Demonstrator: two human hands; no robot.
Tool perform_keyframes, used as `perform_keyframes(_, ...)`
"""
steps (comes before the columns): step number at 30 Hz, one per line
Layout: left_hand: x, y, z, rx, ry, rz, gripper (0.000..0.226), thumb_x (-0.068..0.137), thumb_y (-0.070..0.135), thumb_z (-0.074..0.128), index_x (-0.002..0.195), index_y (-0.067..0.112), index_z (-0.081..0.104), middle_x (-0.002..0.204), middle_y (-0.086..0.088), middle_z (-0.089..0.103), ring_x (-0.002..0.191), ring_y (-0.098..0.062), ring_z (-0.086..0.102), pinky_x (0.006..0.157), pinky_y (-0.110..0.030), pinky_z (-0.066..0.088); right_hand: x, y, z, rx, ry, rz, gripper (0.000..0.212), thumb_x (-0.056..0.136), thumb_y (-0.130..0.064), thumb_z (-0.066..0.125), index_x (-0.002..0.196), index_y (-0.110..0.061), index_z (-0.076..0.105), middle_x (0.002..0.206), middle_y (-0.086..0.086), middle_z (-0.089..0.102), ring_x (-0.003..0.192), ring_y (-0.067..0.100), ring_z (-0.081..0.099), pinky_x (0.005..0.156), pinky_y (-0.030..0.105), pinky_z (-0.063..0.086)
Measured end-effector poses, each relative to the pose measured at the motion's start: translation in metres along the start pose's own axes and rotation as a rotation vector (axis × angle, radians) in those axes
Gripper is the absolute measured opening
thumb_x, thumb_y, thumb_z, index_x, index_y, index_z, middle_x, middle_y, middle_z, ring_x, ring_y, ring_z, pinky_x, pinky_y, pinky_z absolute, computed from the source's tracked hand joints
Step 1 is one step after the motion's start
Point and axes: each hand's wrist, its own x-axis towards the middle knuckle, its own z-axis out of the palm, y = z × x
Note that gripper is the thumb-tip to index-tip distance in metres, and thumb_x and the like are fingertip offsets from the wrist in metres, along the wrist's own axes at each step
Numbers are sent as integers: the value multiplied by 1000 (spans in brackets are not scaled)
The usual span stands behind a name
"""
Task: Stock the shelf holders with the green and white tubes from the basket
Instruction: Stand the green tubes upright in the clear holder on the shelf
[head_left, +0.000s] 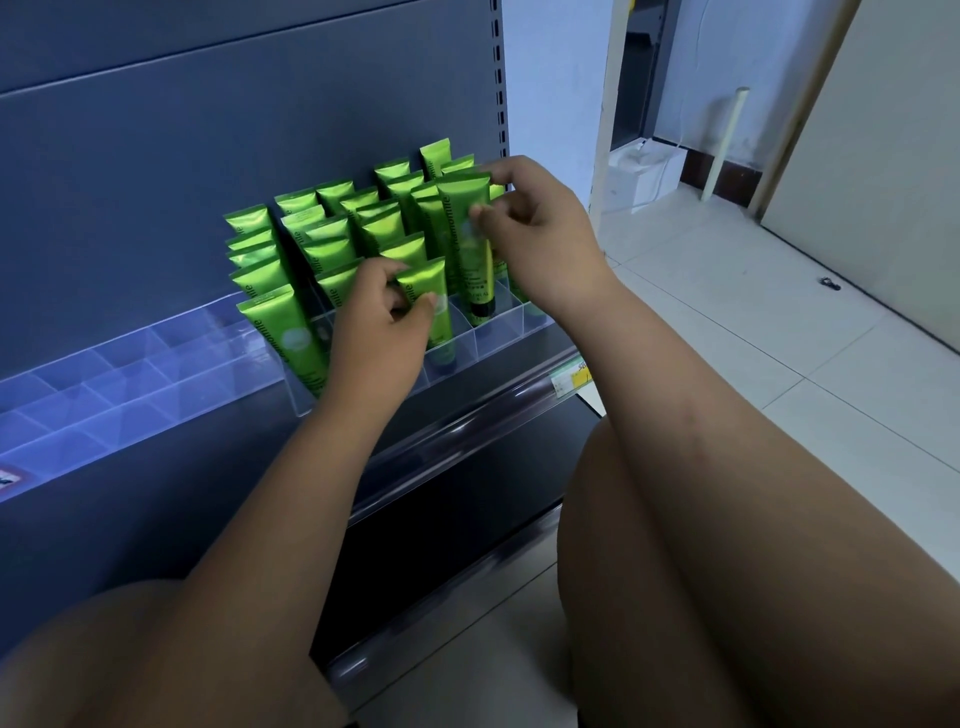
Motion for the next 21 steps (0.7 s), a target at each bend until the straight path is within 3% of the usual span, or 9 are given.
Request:
perform_keyframes(3, 0, 1, 1, -2, 2, -8, 29, 97, 27, 68, 118, 31, 49, 77, 4, 50, 64, -7, 48, 59, -23, 40, 0, 0, 1, -16, -23, -18, 18, 91, -17, 66, 108, -24, 65, 75, 18, 65, 61, 14, 51, 65, 26, 46)
perform_keyframes(5, 0, 1, 1, 8, 0, -11, 29, 98, 26, 68, 120, 29, 50, 76, 4, 51, 62, -5, 47, 58, -21, 39, 0, 0, 1, -20, -29, -18, 21, 89, -12, 68, 105, -25, 67, 73, 8, 59, 63, 13, 52, 65, 24, 44)
perform_keyframes(9, 0, 2, 1, 17, 8, 6, 25, 99, 25, 65, 119, 28, 52, 74, 4, 51, 59, -3, 47, 54, -16, 38, 1, 2, -2, -129, -21, -30, 20, 86, -6, 70, 103, -16, 70, 78, -8, 55, 77, 22, 68, 66, 18, 47)
perform_keyframes(13, -1, 2, 0, 6, 8, 27, 19, 100, 26, 63, 115, 27, 52, 70, 6, 48, 57, -5, 46, 53, -16, 38, 2, 6, -5, -242, -12, -9, 17, 82, -4, 71, 98, 2, 69, 71, -22, 54, 79, 9, 66, 70, 23, 49)
perform_keyframes(15, -1, 2, 0, 13, 7, 33, 18, 100, 26, 62, 114, 28, 52, 69, 6, 47, 57, -6, 45, 53, -18, 38, 2, 6, -6, -266, -21, -6, 17, 81, -4, 72, 97, -2, 71, 71, -19, 54, 75, 7, 62, 72, 25, 51)
perform_keyframes(18, -1, 3, 1, 13, 10, 41, 17, 100, 26, 62, 113, 30, 52, 70, 3, 47, 59, -8, 46, 56, -22, 39, 0, 3, -5, -287, -34, -4, 27, 80, -4, 73, 102, -20, 74, 74, -14, 55, 68, -3, 52, 66, 11, 42)
perform_keyframes(21, -2, 3, 0, 14, 21, 38, 17, 99, 28, 62, 112, 34, 53, 72, 4, 48, 64, -12, 50, 62, -37, 53, -1, 2, -6, -338, -57, -17, 29, 82, -6, 71, 103, -25, 76, 75, -15, 58, 70, -4, 54, 63, 5, 39)
